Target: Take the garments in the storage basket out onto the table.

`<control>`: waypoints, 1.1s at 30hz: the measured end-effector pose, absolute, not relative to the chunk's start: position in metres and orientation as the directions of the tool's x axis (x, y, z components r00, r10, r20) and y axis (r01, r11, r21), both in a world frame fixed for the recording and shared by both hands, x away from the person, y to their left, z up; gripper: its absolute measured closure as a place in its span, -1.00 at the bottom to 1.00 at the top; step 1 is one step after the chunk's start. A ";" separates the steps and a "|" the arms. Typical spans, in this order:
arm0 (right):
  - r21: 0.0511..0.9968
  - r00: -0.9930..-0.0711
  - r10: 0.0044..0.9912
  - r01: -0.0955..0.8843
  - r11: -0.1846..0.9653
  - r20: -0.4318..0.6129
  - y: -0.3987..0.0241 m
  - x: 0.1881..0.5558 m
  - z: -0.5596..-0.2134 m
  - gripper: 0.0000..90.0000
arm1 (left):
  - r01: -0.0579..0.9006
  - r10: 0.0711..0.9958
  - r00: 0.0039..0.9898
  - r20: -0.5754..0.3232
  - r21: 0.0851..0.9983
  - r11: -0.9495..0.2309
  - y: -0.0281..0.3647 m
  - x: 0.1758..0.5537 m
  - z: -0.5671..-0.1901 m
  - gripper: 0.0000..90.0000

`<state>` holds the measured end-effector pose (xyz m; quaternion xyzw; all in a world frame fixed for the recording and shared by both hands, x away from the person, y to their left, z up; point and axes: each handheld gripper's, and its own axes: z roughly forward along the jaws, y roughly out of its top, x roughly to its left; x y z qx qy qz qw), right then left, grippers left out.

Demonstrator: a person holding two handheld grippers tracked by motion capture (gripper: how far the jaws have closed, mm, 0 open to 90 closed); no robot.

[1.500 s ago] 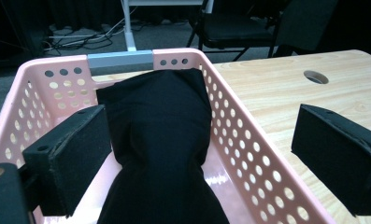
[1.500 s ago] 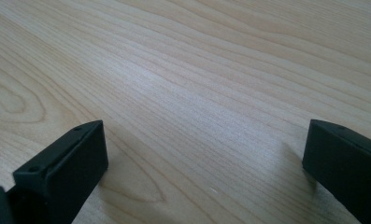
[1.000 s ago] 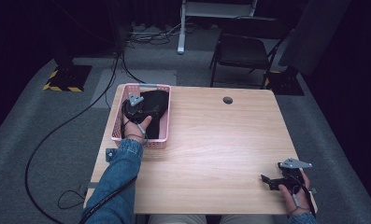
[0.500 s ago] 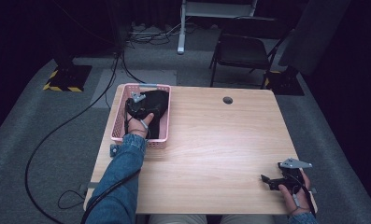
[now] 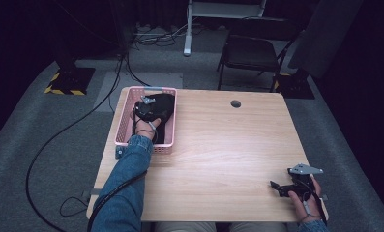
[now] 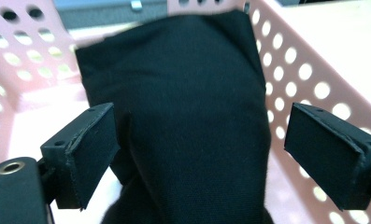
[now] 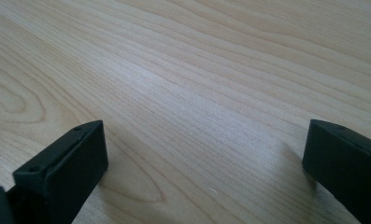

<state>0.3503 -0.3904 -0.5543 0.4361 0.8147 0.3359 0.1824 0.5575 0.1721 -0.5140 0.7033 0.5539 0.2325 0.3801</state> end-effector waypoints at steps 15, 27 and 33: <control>0.707 -0.553 0.833 0.588 0.394 -0.004 -0.390 0.350 -0.554 -1.00 | 0.671 0.966 0.259 -0.028 0.724 -0.159 0.168 0.564 -0.522 -0.86; 0.706 -0.553 0.833 0.588 0.394 -0.004 -0.390 0.350 -0.554 -1.00 | 0.750 0.966 0.255 -0.034 0.637 -0.175 0.168 0.569 -0.530 -0.81; 0.706 -0.553 0.833 0.588 0.394 -0.004 -0.390 0.350 -0.554 -1.00 | 0.779 0.965 0.252 -0.070 0.607 -0.159 0.171 0.570 -0.534 -0.79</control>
